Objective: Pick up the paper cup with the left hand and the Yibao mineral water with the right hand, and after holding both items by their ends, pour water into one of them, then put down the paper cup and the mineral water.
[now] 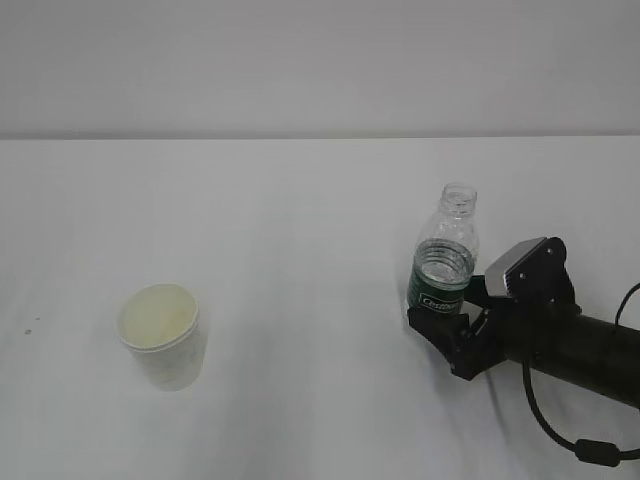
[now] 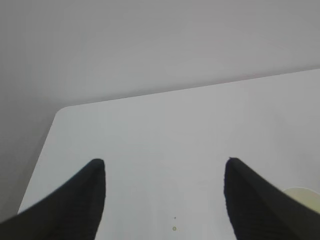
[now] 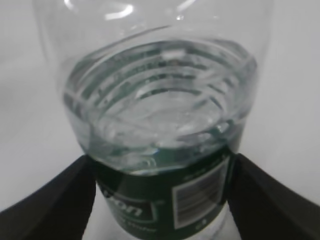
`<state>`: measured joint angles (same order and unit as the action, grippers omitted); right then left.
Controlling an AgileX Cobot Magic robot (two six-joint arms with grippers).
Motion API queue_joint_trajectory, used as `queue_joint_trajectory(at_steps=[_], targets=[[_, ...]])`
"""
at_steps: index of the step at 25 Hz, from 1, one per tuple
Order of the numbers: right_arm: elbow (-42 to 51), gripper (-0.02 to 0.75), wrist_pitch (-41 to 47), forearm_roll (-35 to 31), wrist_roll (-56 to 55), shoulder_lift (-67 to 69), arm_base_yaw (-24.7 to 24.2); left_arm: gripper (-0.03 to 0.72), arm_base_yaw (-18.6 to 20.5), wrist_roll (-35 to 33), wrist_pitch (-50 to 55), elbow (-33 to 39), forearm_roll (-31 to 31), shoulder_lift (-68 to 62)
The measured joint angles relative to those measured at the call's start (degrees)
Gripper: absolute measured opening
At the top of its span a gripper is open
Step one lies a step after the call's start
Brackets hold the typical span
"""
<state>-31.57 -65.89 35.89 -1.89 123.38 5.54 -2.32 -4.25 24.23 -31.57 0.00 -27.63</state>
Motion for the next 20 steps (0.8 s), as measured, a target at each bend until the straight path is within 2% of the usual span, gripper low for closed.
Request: queue_joint_trajectory(at_steps=[20], targets=[[-3.4,0.613,0.0,1.1,-0.6,0.7,0.0,0.529,0.0,0.0,0.0,0.0,0.0,0.0]])
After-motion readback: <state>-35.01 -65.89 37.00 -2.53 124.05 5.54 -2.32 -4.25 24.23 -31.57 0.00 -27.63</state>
